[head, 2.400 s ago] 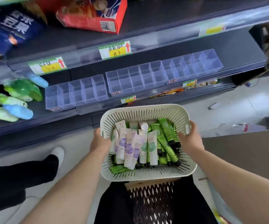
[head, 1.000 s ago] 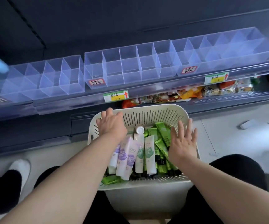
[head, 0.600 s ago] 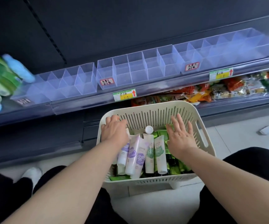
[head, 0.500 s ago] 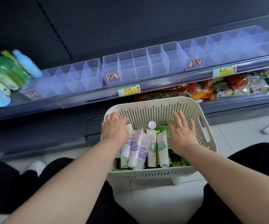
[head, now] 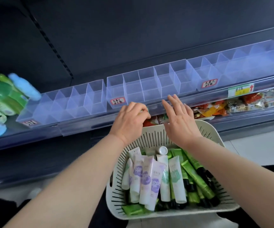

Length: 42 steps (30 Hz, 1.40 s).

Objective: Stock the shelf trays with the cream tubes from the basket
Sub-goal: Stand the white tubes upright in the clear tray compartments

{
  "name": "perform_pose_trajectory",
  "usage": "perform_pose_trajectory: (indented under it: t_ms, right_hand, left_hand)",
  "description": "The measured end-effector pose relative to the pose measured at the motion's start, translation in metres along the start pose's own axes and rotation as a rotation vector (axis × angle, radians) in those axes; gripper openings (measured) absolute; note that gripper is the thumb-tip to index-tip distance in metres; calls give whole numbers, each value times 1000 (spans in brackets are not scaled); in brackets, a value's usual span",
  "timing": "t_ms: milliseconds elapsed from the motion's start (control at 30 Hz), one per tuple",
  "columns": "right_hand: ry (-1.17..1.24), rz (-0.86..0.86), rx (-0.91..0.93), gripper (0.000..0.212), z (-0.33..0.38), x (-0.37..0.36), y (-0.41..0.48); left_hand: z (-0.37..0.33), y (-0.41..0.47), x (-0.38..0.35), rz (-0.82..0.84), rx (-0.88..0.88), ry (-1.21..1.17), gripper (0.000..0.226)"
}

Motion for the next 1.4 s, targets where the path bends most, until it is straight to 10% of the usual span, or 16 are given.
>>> perform_pose_trajectory:
  t_ms: [133, 500, 800, 1233, 1400]
  right_hand:
    - [-75, 25, 16, 76, 24, 7, 23]
    - [-166, 141, 12, 84, 12, 4, -3]
    - [-181, 180, 11, 76, -19, 32, -34]
    - [-147, 58, 123, 70, 45, 10, 47]
    - [-228, 105, 165, 78, 73, 0, 53]
  left_hand:
    - [10, 16, 17, 68, -61, 138, 30]
    - [47, -19, 36, 8, 452, 127, 38]
    - [-26, 0, 5, 208, 273, -47, 40]
    - [68, -16, 32, -6, 483, 137, 44]
    - [96, -50, 43, 161, 700, 183, 60]
Point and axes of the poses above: each hand's wrist, its own y-axis towards the middle knuckle, its own x-axis out of the back of the hand, z = x × y, the point moved 7 cm from there along y, towards the middle knuckle, and after that the axes turned 14 degrees about -x, right-handed, at the moved point
